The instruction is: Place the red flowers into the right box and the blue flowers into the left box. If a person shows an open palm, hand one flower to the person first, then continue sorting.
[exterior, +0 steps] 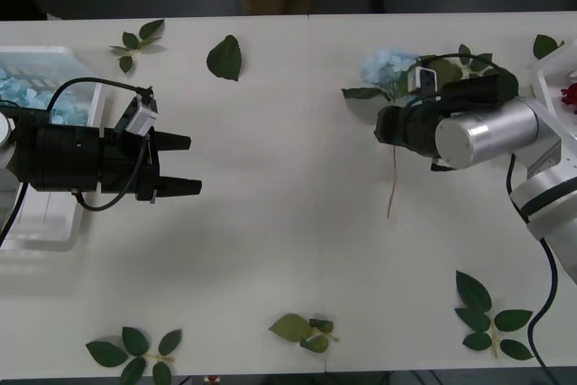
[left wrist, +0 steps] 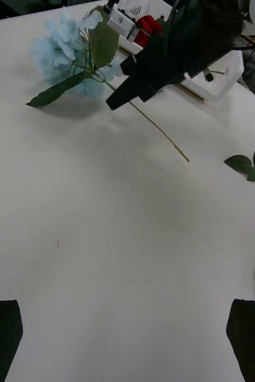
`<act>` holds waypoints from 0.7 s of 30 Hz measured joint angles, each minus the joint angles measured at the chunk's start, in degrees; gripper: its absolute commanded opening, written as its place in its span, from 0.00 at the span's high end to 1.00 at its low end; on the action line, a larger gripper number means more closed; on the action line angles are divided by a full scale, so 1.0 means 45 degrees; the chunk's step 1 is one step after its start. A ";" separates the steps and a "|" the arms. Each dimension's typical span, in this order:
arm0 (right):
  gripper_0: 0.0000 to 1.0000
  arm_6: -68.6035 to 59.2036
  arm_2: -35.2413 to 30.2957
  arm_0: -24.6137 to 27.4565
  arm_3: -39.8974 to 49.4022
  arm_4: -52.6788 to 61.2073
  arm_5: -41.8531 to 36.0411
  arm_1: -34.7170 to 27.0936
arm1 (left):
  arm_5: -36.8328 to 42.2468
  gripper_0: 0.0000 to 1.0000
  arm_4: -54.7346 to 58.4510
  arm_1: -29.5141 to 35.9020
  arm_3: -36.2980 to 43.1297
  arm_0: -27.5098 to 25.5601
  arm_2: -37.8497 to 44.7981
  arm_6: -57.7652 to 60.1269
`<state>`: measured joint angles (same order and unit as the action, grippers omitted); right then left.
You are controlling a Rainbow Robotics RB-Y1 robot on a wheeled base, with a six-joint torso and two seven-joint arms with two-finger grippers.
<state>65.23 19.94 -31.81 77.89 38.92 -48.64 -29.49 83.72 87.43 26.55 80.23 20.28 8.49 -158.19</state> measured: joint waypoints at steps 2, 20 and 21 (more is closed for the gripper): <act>1.00 0.0539 -0.0079 -0.0001 0.0640 0.1375 0.0000 -0.0259 | 0.0000 0.00 0.0000 0.0000 0.0000 -0.0001 0.0000 0.0000; 1.00 0.9863 -0.1586 0.0868 0.4441 1.1750 0.2148 -0.1112 | -0.0003 0.00 0.0002 -0.0007 0.0006 -0.0007 -0.0003 0.0000; 1.00 1.0044 -0.1586 0.0989 0.4562 1.1984 0.2144 -0.1112 | -0.0003 0.00 0.0002 -0.0007 0.0006 -0.0008 -0.0003 0.0000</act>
<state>110.43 12.81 -27.36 98.42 92.84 -38.99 -34.50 83.70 87.44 26.52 80.26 20.24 8.48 -158.19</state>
